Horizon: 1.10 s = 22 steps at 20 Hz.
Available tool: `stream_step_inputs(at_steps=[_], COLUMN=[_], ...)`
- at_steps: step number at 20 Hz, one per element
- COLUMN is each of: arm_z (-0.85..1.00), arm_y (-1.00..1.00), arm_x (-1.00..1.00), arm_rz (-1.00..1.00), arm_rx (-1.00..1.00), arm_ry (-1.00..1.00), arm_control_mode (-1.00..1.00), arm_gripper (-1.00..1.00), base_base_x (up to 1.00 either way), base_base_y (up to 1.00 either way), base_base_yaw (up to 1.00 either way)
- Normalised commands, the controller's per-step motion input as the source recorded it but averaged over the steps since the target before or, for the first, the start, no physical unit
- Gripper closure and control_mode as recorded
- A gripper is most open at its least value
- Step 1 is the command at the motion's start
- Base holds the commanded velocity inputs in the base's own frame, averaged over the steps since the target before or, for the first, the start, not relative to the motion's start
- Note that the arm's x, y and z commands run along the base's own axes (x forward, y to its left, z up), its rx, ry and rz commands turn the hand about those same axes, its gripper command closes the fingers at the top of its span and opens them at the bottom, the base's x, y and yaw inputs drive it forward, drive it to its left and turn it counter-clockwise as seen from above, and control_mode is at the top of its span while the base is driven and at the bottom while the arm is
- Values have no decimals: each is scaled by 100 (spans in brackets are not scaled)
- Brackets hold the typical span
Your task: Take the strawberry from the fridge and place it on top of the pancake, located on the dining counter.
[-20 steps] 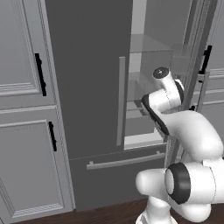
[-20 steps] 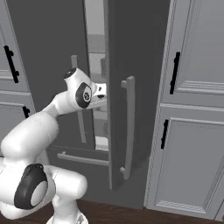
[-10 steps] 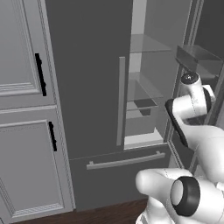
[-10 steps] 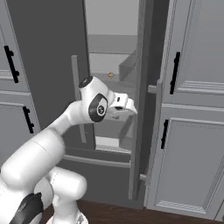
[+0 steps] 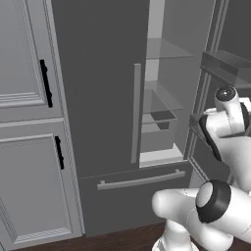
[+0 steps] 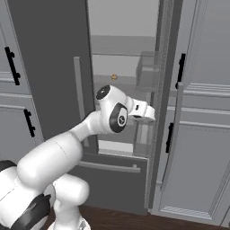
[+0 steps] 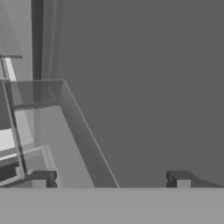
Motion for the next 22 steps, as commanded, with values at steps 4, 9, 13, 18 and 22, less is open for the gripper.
stream_step_inputs(at_steps=[4,9,13,18,22], arm_z=[-7,28,43,13,0], arm_y=[-29,48,99,84,73], arm_x=[-20,-55,-24,-4,-1], arm_rz=[0,0,1,8,15], arm_rx=[1,1,0,9,27], arm_ry=[-9,-3,7,3,0], arm_control_mode=[-100,-100,-100,-100,-100], arm_gripper=[-100,-100,-100,-100,-100], base_base_x=[0,0,0,0,0], base_base_y=[0,0,0,0,0], base_base_yaw=[0,0,0,0,0])
